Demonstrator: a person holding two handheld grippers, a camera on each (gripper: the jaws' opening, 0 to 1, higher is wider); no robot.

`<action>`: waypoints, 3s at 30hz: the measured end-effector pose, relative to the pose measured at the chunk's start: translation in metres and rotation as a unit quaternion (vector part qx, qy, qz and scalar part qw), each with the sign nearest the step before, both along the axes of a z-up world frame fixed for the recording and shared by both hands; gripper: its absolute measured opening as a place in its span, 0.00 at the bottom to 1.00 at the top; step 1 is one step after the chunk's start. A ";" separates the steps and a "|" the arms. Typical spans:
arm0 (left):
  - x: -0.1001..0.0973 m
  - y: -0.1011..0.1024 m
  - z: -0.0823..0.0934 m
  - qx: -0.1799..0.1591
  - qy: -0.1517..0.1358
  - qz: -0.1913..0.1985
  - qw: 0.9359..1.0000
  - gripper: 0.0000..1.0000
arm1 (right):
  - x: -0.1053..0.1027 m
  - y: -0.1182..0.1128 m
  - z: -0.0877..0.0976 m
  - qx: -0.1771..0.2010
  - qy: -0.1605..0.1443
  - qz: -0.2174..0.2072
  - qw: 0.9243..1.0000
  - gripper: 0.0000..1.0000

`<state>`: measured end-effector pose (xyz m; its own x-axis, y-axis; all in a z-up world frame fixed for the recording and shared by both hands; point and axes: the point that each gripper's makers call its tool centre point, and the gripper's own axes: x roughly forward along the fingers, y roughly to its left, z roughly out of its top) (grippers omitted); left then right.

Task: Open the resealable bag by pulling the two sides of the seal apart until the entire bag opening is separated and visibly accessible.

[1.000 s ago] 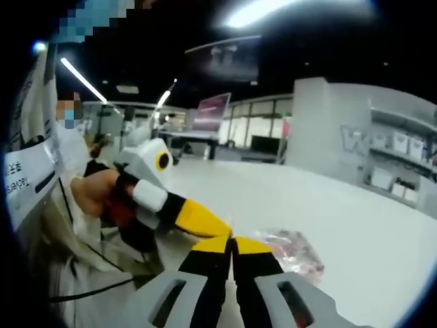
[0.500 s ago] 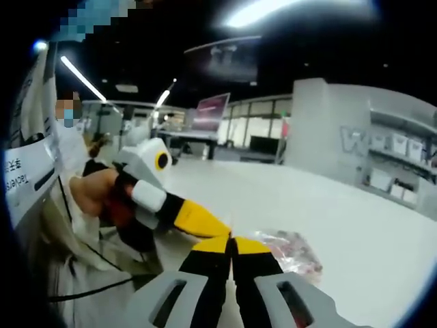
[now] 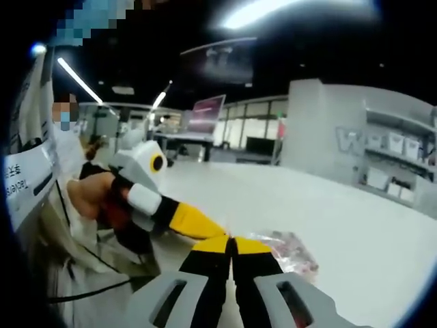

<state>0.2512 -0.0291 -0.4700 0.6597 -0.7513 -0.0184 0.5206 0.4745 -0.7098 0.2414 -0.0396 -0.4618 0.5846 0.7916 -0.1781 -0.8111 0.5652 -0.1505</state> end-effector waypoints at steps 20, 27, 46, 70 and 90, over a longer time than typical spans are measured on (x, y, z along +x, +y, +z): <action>0.000 0.000 0.000 0.001 -0.004 0.000 1.000 0.01 | 0.012 -0.012 0.005 -0.002 -0.014 -0.027 1.000 0.00; 0.000 -0.001 0.000 0.000 -0.004 -0.001 1.000 0.01 | 0.021 -0.024 0.009 -0.003 -0.021 -0.050 0.999 0.00; -0.002 0.001 -0.001 0.001 -0.004 -0.001 1.000 0.01 | 0.036 -0.045 0.015 -0.007 -0.034 -0.086 0.996 0.00; -0.001 0.001 0.000 -0.001 -0.008 -0.001 1.000 0.01 | 0.020 -0.034 0.023 -0.025 -0.062 -0.060 0.996 0.14; 0.000 0.001 0.000 0.003 -0.015 0.000 1.000 0.01 | 0.029 -0.002 0.009 -0.171 -0.074 0.026 0.982 0.19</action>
<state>0.2507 -0.0284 -0.4697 0.6595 -0.7517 -0.0033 0.5416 0.4782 -0.6914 0.2703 -0.0421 -0.4532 0.5845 0.7300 -0.3542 -0.7923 0.4195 -0.4430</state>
